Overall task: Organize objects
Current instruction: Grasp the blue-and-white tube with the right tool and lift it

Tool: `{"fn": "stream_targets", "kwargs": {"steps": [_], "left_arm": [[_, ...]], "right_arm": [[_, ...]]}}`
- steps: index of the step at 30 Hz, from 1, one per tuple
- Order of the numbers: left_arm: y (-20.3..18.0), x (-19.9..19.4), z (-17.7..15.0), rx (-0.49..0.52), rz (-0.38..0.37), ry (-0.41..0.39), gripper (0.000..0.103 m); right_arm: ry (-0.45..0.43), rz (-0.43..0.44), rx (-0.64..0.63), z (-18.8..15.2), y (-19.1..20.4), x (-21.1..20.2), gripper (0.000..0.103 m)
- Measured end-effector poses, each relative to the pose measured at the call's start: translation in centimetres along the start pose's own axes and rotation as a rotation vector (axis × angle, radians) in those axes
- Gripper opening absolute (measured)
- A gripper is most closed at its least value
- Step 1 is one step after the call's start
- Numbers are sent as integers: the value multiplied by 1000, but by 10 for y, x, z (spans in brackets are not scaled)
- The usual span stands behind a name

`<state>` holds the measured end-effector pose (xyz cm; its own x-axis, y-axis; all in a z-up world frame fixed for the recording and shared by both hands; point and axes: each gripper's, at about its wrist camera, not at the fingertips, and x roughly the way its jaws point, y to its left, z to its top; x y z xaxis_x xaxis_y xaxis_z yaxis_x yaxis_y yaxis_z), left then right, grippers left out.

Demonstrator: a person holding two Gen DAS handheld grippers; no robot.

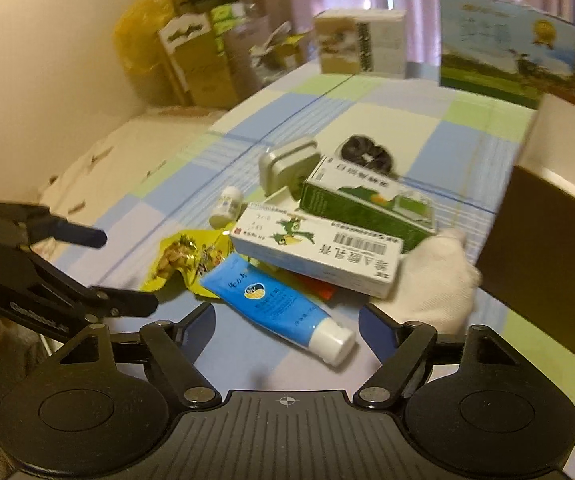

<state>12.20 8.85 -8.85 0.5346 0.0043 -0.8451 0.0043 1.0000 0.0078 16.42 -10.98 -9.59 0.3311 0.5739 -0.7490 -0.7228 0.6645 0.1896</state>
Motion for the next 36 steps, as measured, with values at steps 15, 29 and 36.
{"fn": "stream_targets", "kwargs": {"steps": [15,29,36], "left_arm": [[11,19,-2,-43,8,68,102],[4,15,-7,-3,6,55,102],[2,16,-7,11,24,55,102]], "right_arm": [[99,18,-199,-12,-1,42,39],[180,-4,-143,-28,16,25,47],[120,-34,-106,-25,17,39,48]]}}
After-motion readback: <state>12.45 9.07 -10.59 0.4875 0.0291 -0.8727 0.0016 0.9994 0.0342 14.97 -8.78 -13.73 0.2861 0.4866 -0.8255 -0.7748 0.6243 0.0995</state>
